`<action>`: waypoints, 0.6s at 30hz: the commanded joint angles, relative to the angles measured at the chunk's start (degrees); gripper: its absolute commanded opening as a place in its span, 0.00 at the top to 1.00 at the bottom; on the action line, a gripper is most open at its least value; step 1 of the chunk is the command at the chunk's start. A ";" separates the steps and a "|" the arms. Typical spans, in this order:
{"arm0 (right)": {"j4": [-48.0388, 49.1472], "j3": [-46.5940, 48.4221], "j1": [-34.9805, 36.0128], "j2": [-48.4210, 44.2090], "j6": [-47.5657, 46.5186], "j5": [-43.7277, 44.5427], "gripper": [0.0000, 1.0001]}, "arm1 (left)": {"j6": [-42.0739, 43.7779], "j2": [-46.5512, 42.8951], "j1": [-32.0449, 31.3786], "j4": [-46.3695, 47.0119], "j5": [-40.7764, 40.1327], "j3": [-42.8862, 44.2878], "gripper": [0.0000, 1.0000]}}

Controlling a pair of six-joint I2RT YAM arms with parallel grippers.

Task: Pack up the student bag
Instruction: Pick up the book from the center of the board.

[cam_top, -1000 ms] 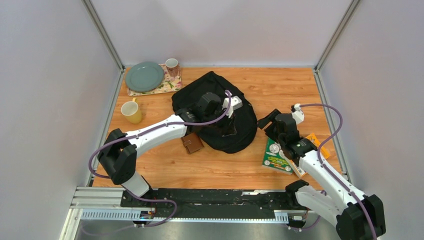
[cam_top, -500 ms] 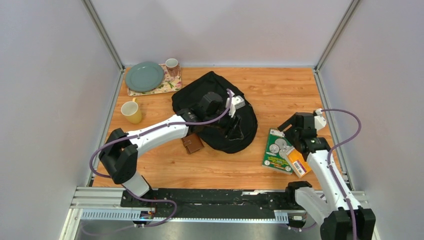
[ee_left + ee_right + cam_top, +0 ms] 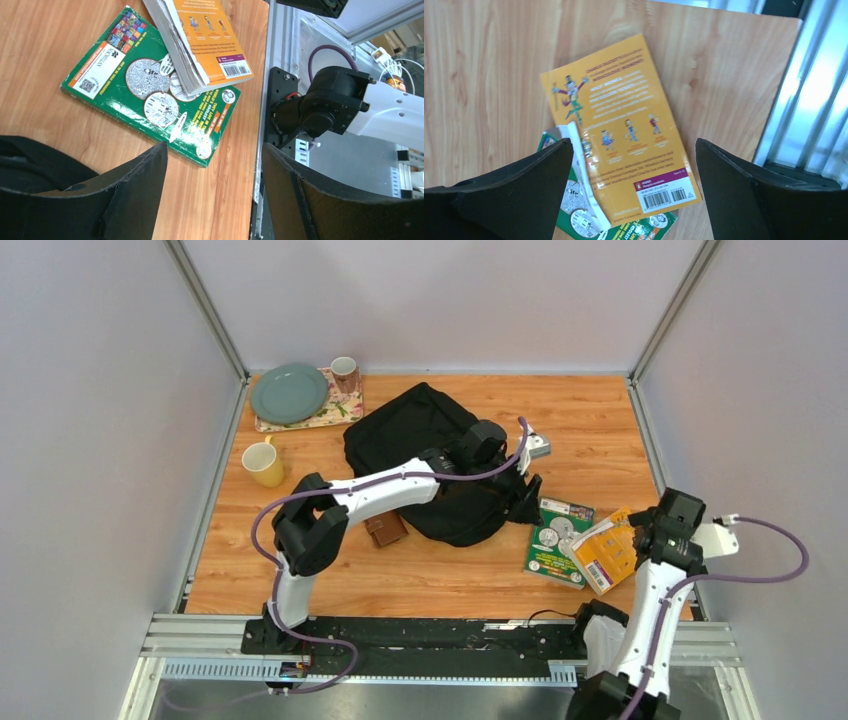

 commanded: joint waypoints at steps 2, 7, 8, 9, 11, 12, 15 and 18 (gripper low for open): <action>3.77 -4.81 -11.00 2.45 -1.95 -10.73 0.04 | -1.78 5.14 -0.26 3.18 6.00 6.30 0.23; 10.46 -9.12 -12.42 9.92 -2.83 -13.22 0.04 | -1.61 12.60 -0.35 4.41 8.64 13.15 0.22; 11.25 -9.74 -13.29 10.36 -3.44 -13.04 0.03 | -1.70 13.67 -0.35 4.41 9.25 14.30 0.22; 13.17 -10.35 -13.65 10.46 -3.80 -13.22 0.03 | -1.87 14.64 -0.35 4.41 9.78 15.18 0.22; 15.90 -13.16 -14.35 10.19 -4.59 -14.61 0.03 | -1.96 16.22 -0.52 6.25 10.40 15.89 0.22; 19.05 -14.04 -14.44 10.19 -5.38 -15.76 0.03 | -2.22 16.75 -0.70 7.21 10.23 15.72 0.21; 23.03 -16.42 -14.44 11.51 -9.15 -22.85 0.04 | -2.14 19.04 -0.96 9.41 10.23 16.68 0.21; 25.04 -17.47 -14.44 13.35 -12.14 -26.21 0.04 | -3.53 21.58 -1.40 10.73 10.40 18.00 0.21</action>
